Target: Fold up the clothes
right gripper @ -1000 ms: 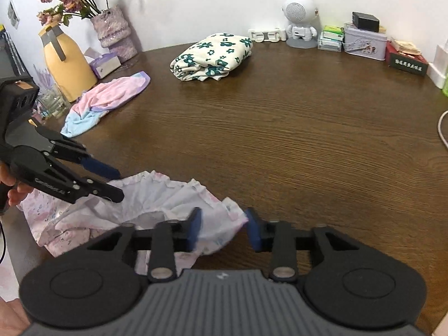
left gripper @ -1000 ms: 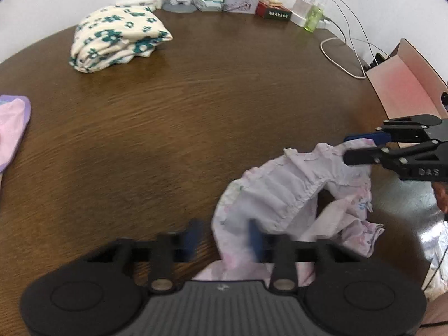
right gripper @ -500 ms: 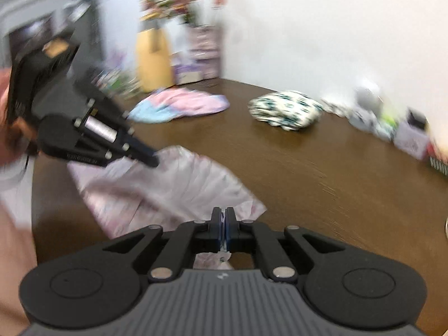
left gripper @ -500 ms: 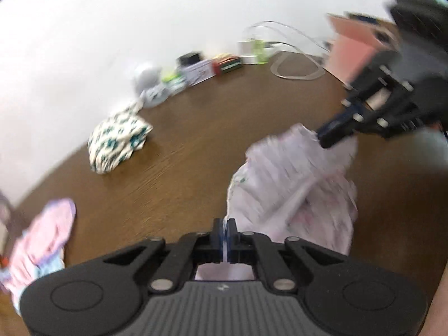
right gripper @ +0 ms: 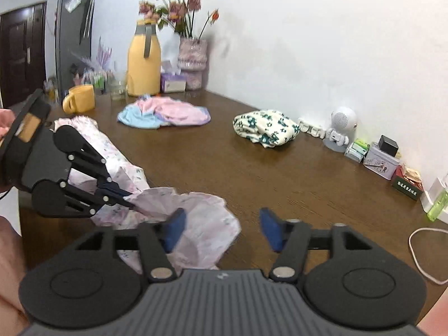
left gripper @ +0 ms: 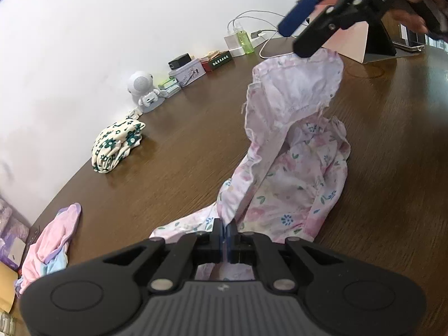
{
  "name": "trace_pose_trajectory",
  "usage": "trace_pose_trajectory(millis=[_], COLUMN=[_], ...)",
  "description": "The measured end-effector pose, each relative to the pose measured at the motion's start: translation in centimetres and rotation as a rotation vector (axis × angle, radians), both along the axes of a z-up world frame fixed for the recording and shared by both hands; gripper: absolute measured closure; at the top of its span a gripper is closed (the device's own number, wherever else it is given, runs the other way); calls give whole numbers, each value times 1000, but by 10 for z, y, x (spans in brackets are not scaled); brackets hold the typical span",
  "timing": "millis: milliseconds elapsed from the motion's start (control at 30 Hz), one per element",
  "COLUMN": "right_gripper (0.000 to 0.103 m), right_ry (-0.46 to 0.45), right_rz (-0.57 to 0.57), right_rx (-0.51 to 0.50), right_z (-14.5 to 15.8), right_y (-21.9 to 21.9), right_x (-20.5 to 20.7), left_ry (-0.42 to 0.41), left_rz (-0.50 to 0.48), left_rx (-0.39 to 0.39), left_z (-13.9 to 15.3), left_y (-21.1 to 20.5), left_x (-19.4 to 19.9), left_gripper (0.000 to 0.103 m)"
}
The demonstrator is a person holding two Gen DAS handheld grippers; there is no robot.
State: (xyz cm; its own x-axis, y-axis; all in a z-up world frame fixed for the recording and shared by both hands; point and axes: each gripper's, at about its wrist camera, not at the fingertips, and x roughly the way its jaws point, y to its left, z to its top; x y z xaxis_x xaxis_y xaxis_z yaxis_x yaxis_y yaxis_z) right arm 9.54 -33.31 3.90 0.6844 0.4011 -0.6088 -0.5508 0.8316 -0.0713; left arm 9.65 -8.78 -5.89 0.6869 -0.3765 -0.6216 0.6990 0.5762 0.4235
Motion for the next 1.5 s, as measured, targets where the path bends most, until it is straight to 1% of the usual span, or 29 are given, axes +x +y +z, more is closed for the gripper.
trace_pose_trajectory(millis=[33, 133, 200, 300, 367, 400, 433, 467, 500, 533, 567, 600, 633, 667, 733, 833, 867, 900, 967, 1033, 1067, 1100, 1200, 1233, 1267, 1300, 1367, 1433, 1500], right_gripper=[25, 25, 25, 25, 26, 28, 37, 50, 56, 69, 81, 85, 87, 92, 94, 97, 97, 97, 97, 97, 97, 97, 97, 96, 94, 91, 74, 66, 62], right_ry=[50, 221, 271, 315, 319, 308, 288, 264, 243, 225, 212, 200, 186, 165, 115, -1, -42, -93, -160, -174, -177, -170, -137, -122, -105, -88, -22, 49, 103], right_rz=[13, 45, 49, 87, 132, 152, 169, 185, 193, 198, 197, 192, 186, 181, 172, 167, 166, 165, 168, 189, 201, 211, 208, 203, 196, 189, 177, 165, 153], right_rx=[8, 65, 61, 25, -30, -72, -119, -166, -205, -239, -268, -289, -307, -326, -366, -462, -495, -539, -625, -685, -713, -723, -694, -666, -630, -594, -445, -280, -79], right_z=[-3, -16, -24, -33, -37, -38, -38, -38, -39, -39, -40, -41, -42, -43, -45, -51, -53, -57, -69, -82, -89, -94, -96, -93, -88, -84, -65, -44, -22], right_y=[2, 9, 15, 28, 42, 51, 59, 66, 72, 77, 80, 82, 83, 85, 90, 98, 101, 105, 111, 117, 120, 122, 120, 117, 113, 109, 93, 75, 58], right_x=[10, 38, 50, 60, 59, 56, 52, 47, 42, 38, 35, 33, 30, 27, 20, 5, 0, -6, -15, -22, -25, -26, -27, -26, -26, -26, -25, -24, -22], left_ry=[-3, -11, -11, -7, 7, 14, 24, 36, 47, 53, 51, 52, 54, 56, 68, 85, 87, 89, 90, 87, 88, 91, 115, 124, 121, 124, 131, 122, 109], left_rz=[-1, -6, -9, -10, -2, 6, 11, 15, 20, 28, 43, 68, 95, 122, 192, 312, 356, 399, 478, 530, 545, 552, 569, 576, 582, 587, 599, 610, 591], left_rx=[-4, -11, -11, -18, -27, -31, -42, -56, -70, -89, -111, -134, -156, -178, -224, -283, -296, -309, -329, -328, -316, -299, -234, -211, -210, -224, -245, -252, -282], left_z=[-1, -4, -6, -7, -4, -3, 1, 5, 9, 13, 18, 22, 26, 29, 35, 39, 40, 40, 42, 42, 42, 41, 31, 28, 25, 23, 23, 25, 33], left_y=[0, 0, 0, 1, 1, 1, 3, 5, 8, 12, 17, 25, 33, 41, 61, 93, 104, 115, 135, 149, 154, 157, 161, 163, 166, 168, 173, 176, 175], left_x=[0, -3, -3, -3, -1, -1, -1, -1, -2, -3, -6, -7, -9, -10, -10, -6, -4, -2, 2, 6, 8, 9, 12, 13, 13, 14, 13, 11, 7], left_gripper=[102, 102, 102, 102, 99, 95, 94, 80, 56, 46, 31, 23, 22, 21, 21, 22, 27, 40, 53, 59, 68, 75, 75, 75, 72, 71, 70, 68, 68])
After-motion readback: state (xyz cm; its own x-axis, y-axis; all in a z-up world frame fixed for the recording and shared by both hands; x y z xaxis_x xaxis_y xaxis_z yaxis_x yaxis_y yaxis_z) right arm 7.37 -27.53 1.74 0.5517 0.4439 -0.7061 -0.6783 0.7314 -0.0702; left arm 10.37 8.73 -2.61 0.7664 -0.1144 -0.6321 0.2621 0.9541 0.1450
